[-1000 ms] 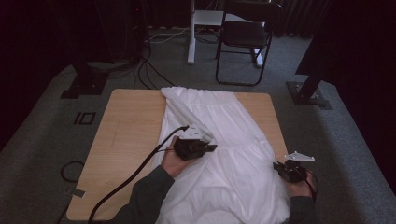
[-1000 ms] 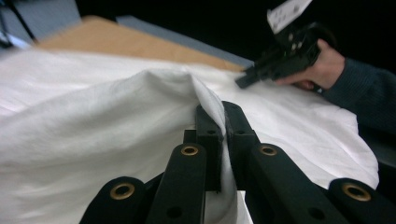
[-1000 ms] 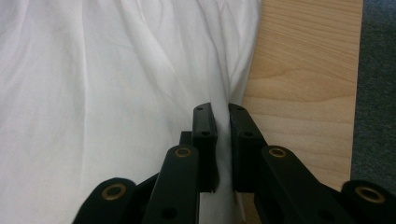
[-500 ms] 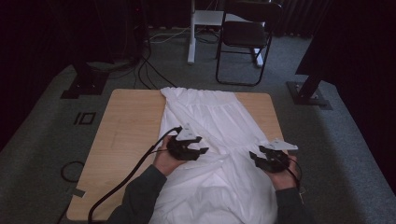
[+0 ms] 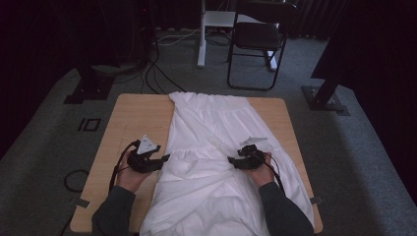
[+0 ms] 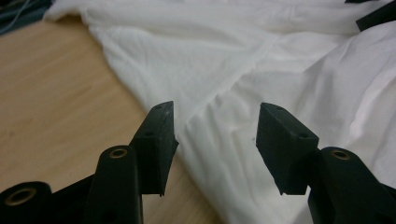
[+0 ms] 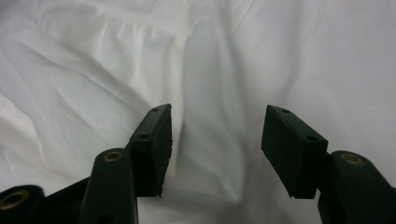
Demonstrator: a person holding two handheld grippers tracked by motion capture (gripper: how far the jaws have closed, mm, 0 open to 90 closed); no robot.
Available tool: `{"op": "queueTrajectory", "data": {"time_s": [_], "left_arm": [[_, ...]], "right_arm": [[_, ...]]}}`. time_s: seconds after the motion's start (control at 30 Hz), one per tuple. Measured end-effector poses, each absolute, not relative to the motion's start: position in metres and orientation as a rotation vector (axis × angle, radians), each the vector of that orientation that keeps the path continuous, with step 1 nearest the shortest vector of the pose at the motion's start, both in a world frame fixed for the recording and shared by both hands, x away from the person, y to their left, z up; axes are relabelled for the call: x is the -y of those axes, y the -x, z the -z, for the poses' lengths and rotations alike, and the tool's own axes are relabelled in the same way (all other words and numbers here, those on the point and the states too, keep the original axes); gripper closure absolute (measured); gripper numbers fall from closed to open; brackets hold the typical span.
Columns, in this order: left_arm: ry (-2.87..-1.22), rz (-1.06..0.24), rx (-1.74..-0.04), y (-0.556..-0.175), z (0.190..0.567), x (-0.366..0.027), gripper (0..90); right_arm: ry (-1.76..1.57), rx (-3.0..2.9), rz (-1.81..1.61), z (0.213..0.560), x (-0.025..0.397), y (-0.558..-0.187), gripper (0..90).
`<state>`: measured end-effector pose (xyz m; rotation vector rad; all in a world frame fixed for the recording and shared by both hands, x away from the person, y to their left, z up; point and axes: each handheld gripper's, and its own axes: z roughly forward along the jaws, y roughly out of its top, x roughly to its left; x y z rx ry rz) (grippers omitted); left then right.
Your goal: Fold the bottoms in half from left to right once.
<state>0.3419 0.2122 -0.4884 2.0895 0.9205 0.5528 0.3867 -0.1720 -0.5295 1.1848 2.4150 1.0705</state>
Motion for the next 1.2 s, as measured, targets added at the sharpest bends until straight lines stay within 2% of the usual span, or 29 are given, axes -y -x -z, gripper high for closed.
{"op": "queueTrajectory", "data": {"time_s": [0.03,0.1,0.13,0.23,0.33,0.43,0.53,0.63,0.67,0.77,0.8,0.87,0.9,0.93,1.07,1.13,1.17,1.2], "left_arm": [[-2.087,-0.548,-0.93,-0.342,0.491,-0.214,47.6],[-2.085,-0.541,-0.941,-0.342,0.495,-0.216,47.6],[-2.089,-0.543,-0.939,-0.342,0.495,-0.216,47.5],[-2.082,-0.538,-0.937,-0.344,0.496,-0.213,47.4],[-2.084,-0.533,-0.931,-0.346,0.496,-0.209,47.5],[-2.09,-0.533,-0.921,-0.347,0.497,-0.204,47.4],[-2.087,-0.524,-0.918,-0.348,0.498,-0.199,46.9],[-2.095,-0.503,-0.912,-0.35,0.501,-0.19,46.7],[-2.095,-0.503,-0.912,-0.35,0.501,-0.19,46.6],[-2.107,-0.469,-0.876,-0.352,0.505,-0.172,46.1],[-2.125,-0.438,-0.855,-0.353,0.511,-0.157,45.7],[-2.125,-0.438,-0.855,-0.353,0.511,-0.157,45.1],[-2.146,-0.403,-0.82,-0.354,0.521,-0.137,45.1],[-2.157,-0.381,-0.811,-0.355,0.527,-0.129,44.9],[-2.253,-0.38,-0.792,-0.357,0.551,-0.104,45.0],[-2.262,-0.399,-0.784,-0.356,0.555,-0.101,53.4],[-2.271,-0.423,-0.803,-0.357,0.553,-0.102,68.9],[-2.279,-0.459,-0.835,-0.36,0.551,-0.104,79.5]], "right_arm": [[-1.175,-2.443,-1.054,0.532,0.168,-0.387,53.7],[-1.123,-2.492,-1.019,0.533,0.163,-0.385,79.2],[-1.087,-2.49,-0.982,0.532,0.161,-0.384,87.6],[-1.025,-2.411,-0.98,0.513,0.16,-0.373,88.2],[-0.99,-2.263,-1.088,0.477,0.174,-0.36,88.3],[-0.993,-2.095,-1.163,0.441,0.203,-0.348,88.3],[-1.071,-1.926,-1.117,0.424,0.245,-0.343,88.2],[-1.201,-1.905,-0.979,0.441,0.284,-0.355,88.2],[-1.201,-1.905,-0.979,0.441,0.284,-0.355,88.2],[-1.312,-1.978,-0.863,0.486,0.31,-0.371,88.1],[-1.369,-2.015,-0.829,0.511,0.317,-0.374,88.0],[-1.392,-2.024,-0.826,0.521,0.319,-0.376,88.0],[-1.392,-2.024,-0.826,0.521,0.319,-0.376,87.9],[-1.428,-2.042,-0.818,0.536,0.323,-0.379,87.7],[-1.442,-2.079,-0.795,0.547,0.322,-0.381,87.2],[-1.444,-2.105,-0.783,0.553,0.319,-0.382,87.0],[-1.44,-2.101,-0.785,0.554,0.318,-0.382,87.1],[-1.442,-2.098,-0.784,0.554,0.317,-0.381,87.1]]}}
